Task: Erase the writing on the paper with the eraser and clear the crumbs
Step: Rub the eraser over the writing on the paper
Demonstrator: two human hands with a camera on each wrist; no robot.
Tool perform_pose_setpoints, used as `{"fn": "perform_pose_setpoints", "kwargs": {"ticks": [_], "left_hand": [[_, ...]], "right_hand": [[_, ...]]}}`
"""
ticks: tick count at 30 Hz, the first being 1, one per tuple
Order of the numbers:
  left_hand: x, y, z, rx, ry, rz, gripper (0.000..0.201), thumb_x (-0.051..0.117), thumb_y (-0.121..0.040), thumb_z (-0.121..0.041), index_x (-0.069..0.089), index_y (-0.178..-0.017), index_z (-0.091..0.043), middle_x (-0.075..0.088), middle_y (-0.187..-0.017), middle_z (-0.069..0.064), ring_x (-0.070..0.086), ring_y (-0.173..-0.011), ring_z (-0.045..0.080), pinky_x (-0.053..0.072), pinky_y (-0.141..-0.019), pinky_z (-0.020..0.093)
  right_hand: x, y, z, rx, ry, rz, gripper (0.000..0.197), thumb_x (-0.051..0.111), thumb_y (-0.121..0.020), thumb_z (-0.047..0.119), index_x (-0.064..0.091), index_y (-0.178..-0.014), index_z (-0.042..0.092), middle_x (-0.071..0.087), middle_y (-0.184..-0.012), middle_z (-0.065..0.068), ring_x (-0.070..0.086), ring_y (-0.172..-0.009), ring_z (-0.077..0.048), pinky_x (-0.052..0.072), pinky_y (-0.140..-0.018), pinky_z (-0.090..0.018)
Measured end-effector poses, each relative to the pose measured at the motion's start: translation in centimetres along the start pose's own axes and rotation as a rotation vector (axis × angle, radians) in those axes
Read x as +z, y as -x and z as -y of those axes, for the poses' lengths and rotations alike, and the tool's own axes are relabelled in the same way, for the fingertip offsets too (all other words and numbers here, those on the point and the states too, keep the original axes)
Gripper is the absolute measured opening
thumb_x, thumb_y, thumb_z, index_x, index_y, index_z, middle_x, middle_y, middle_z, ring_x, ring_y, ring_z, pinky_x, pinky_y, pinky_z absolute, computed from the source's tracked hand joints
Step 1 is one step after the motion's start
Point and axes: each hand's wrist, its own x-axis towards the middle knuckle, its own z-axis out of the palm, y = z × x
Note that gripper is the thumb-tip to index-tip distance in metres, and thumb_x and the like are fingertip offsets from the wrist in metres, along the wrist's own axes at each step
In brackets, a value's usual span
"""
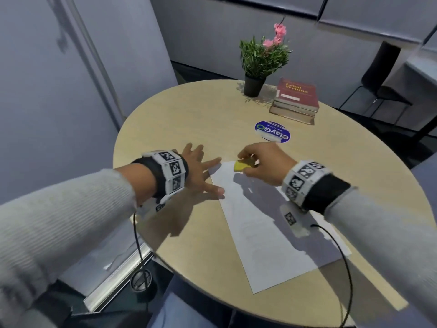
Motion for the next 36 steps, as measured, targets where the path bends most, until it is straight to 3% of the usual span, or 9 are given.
{"fn": "perform_pose_setpoints", "kwargs": {"ticks": [3, 5, 14, 18, 22, 25, 29, 33, 36], "left_hand": [[2.0, -1.5, 0.5, -0.021, 0.128, 0.05, 0.109, 0.029, -0.061, -0.102, -0.018, -0.147, -0.055, -0.031, -0.16, -0.002, -0.028, -0.147, 0.033, -0.005, -0.115, 0.067], [2.8, -2.0, 0.5, -0.033, 0.157, 0.044, 0.109, 0.033, -0.064, -0.099, -0.02, -0.148, -0.053, -0.033, -0.159, -0.003, -0.029, -0.147, 0.034, -0.004, -0.113, 0.068], [3.3, -2.7, 0.3, -0.045, 0.198, 0.024, 0.119, 0.04, -0.063, -0.098, -0.022, -0.15, -0.046, -0.033, -0.159, -0.006, -0.03, -0.146, 0.033, -0.005, -0.109, 0.072], [3.6, -2.7, 0.3, -0.037, 0.178, -0.022, 0.117, 0.036, -0.063, -0.099, -0.022, -0.15, -0.045, -0.032, -0.16, -0.005, -0.027, -0.148, 0.033, -0.001, -0.109, 0.074], [3.4, -2.6, 0.3, -0.032, 0.139, -0.01, 0.117, 0.033, -0.065, -0.098, -0.024, -0.151, -0.042, -0.033, -0.159, -0.002, -0.025, -0.148, 0.036, 0.006, -0.11, 0.073], [3.1, -2.6, 0.2, -0.033, 0.129, 0.004, 0.117, 0.032, -0.065, -0.098, -0.024, -0.151, -0.041, -0.034, -0.159, -0.001, -0.024, -0.148, 0.037, 0.008, -0.112, 0.072], [3.0, -2.8, 0.4, -0.029, 0.128, 0.04, 0.118, 0.033, -0.064, -0.098, -0.027, -0.149, -0.042, -0.036, -0.158, -0.001, -0.027, -0.147, 0.038, 0.007, -0.112, 0.073], [2.8, -2.7, 0.4, -0.026, 0.144, 0.054, 0.118, 0.034, -0.065, -0.098, -0.027, -0.149, -0.041, -0.037, -0.157, -0.002, -0.028, -0.146, 0.037, 0.006, -0.113, 0.072], [2.9, -2.8, 0.4, -0.023, 0.144, 0.055, 0.118, 0.035, -0.065, -0.098, -0.027, -0.149, -0.042, -0.038, -0.157, -0.001, -0.029, -0.146, 0.038, 0.005, -0.113, 0.072]], "right_hand": [[1.8, -1.9, 1.3, -0.044, 0.038, 0.034, 0.032, 0.069, -0.08, 0.021, 0.065, -0.111, 0.012, 0.066, -0.106, -0.006, 0.059, -0.096, -0.02, 0.048, -0.087, -0.032], [2.6, -2.8, 1.8, -0.077, 0.057, 0.048, 0.029, 0.068, -0.081, 0.026, 0.067, -0.107, 0.012, 0.065, -0.103, -0.006, 0.059, -0.094, -0.022, 0.049, -0.084, -0.035], [3.9, -4.5, 1.4, -0.08, 0.04, 0.068, 0.022, 0.064, -0.083, 0.023, 0.069, -0.103, 0.014, 0.066, -0.1, -0.007, 0.058, -0.093, -0.023, 0.046, -0.081, -0.033], [4.2, -4.6, 1.3, -0.101, 0.061, 0.062, 0.023, 0.064, -0.084, 0.025, 0.07, -0.104, 0.015, 0.067, -0.1, -0.006, 0.057, -0.093, -0.022, 0.046, -0.081, -0.033], [4.4, -4.4, 1.4, -0.143, -0.014, 0.061, 0.022, 0.066, -0.081, 0.027, 0.072, -0.099, 0.016, 0.068, -0.092, -0.003, 0.055, -0.079, -0.016, 0.048, -0.077, -0.034], [4.4, -4.7, 1.3, -0.117, 0.022, 0.019, 0.021, 0.065, -0.082, 0.024, 0.072, -0.1, 0.015, 0.069, -0.096, -0.004, 0.058, -0.085, -0.02, 0.047, -0.076, -0.03], [4.7, -4.3, 1.2, -0.17, -0.048, 0.056, 0.018, 0.069, -0.079, 0.025, 0.074, -0.094, 0.016, 0.069, -0.09, -0.001, 0.055, -0.075, -0.012, 0.046, -0.072, -0.028], [4.5, -4.6, 1.1, -0.114, -0.008, 0.008, 0.02, 0.067, -0.08, 0.023, 0.073, -0.098, 0.016, 0.069, -0.094, -0.002, 0.059, -0.084, -0.017, 0.045, -0.074, -0.028], [4.6, -4.1, 1.2, -0.174, -0.066, 0.058, 0.018, 0.07, -0.079, 0.024, 0.074, -0.094, 0.016, 0.068, -0.09, 0.001, 0.056, -0.077, -0.012, 0.047, -0.074, -0.027]]}}
